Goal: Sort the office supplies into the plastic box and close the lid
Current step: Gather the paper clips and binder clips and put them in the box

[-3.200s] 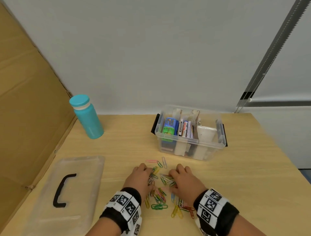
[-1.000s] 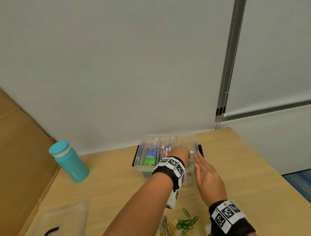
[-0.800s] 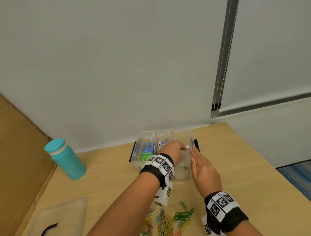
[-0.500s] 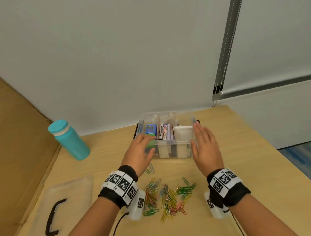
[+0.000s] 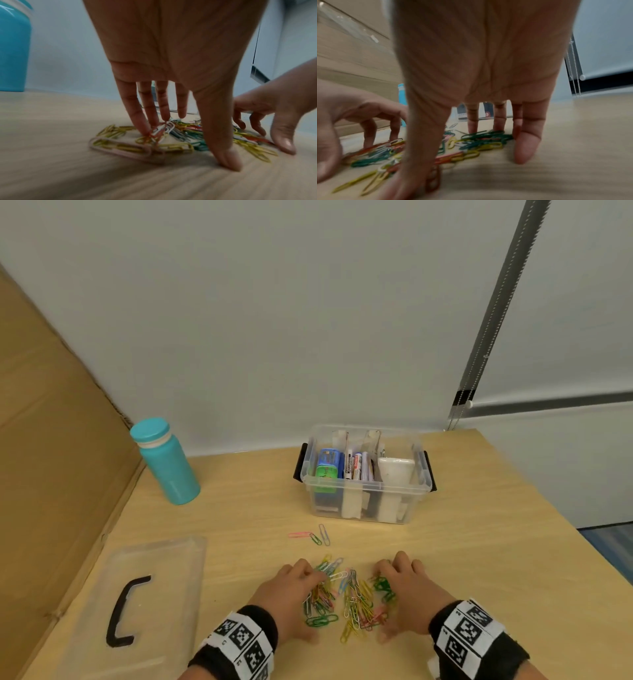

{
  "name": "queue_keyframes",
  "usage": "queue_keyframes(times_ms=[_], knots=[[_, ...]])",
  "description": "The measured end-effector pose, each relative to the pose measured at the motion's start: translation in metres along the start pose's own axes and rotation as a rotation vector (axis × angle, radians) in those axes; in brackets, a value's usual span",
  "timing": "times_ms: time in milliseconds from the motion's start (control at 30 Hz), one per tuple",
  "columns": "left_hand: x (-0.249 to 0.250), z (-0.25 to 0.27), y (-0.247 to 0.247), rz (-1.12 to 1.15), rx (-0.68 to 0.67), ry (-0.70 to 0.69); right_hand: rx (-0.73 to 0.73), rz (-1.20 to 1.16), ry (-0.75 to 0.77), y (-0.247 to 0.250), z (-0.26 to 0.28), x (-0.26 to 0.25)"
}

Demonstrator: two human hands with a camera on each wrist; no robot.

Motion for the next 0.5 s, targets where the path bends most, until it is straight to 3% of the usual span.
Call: queue_keyframes(times_ms=[133, 500], knots=[[0.003, -0.009, 0.003, 0.039, 0.059, 0.002, 0.082, -0.095, 0.018, 0.002, -0.004, -0.013], [0.005, -0.023, 0.016, -0.039, 0.122, -0.022, 0.205, 0.125, 0.047, 0.009, -0.013, -0.034]])
Point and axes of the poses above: each hand's wrist, its own z-axis away from the middle knuckle, its own y-axis out of the back of the hand, x = y × z, the point moved 3 cm from there along -z, towards the middle knuckle, and after that the axes turned 7 degrees about z, right-handed, at the moved point
